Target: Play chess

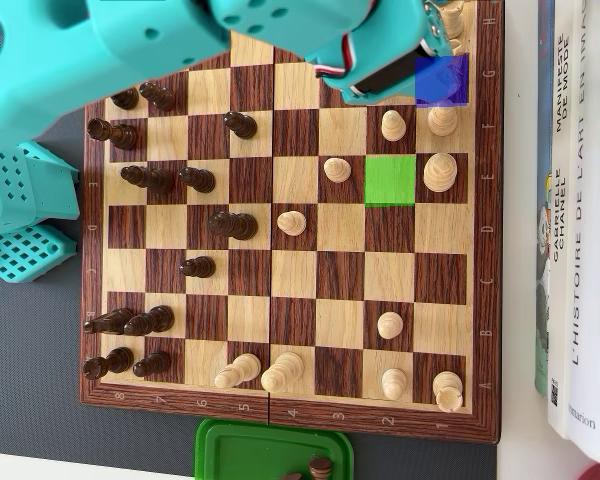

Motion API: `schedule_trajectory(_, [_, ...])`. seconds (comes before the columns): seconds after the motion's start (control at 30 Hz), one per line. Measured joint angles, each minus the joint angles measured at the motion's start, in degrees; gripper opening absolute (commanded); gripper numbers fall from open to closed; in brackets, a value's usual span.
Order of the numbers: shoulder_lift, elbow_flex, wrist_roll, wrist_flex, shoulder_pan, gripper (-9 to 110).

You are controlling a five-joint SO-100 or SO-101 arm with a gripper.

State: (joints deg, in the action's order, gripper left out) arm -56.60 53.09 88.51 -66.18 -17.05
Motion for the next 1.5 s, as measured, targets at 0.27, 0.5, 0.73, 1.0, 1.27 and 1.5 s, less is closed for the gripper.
schedule_trajectory(0.27, [3.7,-1.6,0.0,0.0,0.0,13])
schedule_trajectory(0.5, [4.6,-3.5,0.0,0.0,0.0,13])
schedule_trajectory(0.73, [5.2,-3.8,0.0,0.0,0.0,13])
schedule_trajectory(1.0, [5.2,-3.8,0.0,0.0,0.0,13])
schedule_trajectory(1.27, [5.2,-3.8,0.0,0.0,0.0,6])
schedule_trajectory(1.5, [5.2,-3.8,0.0,0.0,0.0,5])
